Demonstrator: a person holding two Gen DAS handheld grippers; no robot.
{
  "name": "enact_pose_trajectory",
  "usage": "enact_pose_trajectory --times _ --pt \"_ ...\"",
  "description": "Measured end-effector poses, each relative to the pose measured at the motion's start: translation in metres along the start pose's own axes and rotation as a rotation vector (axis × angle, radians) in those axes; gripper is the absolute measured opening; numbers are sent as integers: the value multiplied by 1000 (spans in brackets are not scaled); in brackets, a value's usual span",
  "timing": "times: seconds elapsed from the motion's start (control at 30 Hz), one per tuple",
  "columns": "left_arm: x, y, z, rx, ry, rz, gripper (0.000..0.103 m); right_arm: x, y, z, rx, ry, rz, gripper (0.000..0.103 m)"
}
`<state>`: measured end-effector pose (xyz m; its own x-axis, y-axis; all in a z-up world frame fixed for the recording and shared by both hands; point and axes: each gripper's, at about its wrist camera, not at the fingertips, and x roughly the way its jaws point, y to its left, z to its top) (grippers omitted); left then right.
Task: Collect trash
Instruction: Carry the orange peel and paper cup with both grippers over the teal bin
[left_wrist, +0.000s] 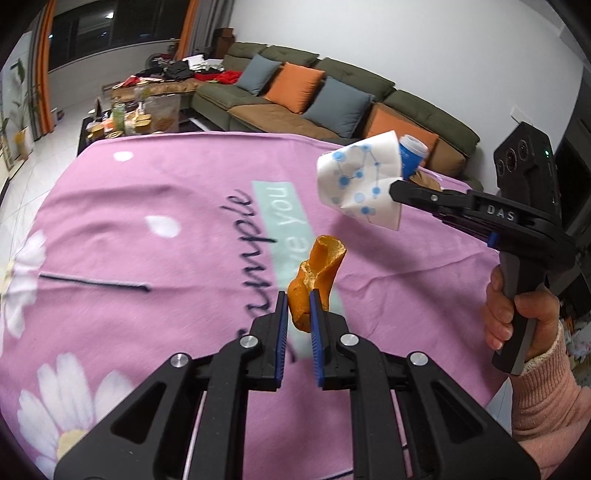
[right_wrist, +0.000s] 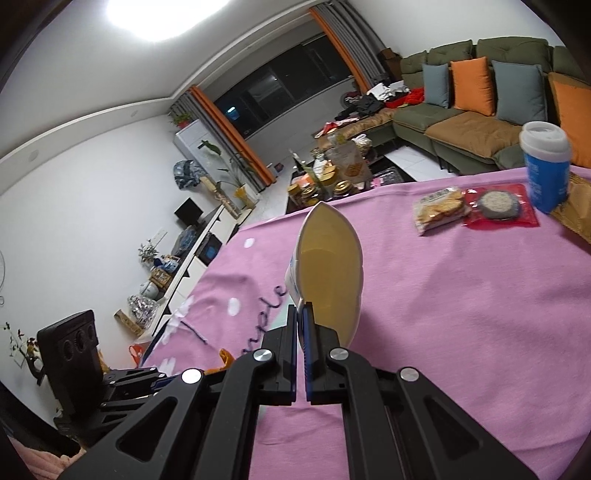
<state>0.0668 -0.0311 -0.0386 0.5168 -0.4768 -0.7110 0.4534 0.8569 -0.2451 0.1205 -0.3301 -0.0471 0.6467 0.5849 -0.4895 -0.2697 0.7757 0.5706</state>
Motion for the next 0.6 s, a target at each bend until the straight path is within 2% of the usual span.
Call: enact_pose_trajectory --times 0.6 --pt "-55 60 -24 -90 -60 93 12 35 62 -18 -59 87 134 2"
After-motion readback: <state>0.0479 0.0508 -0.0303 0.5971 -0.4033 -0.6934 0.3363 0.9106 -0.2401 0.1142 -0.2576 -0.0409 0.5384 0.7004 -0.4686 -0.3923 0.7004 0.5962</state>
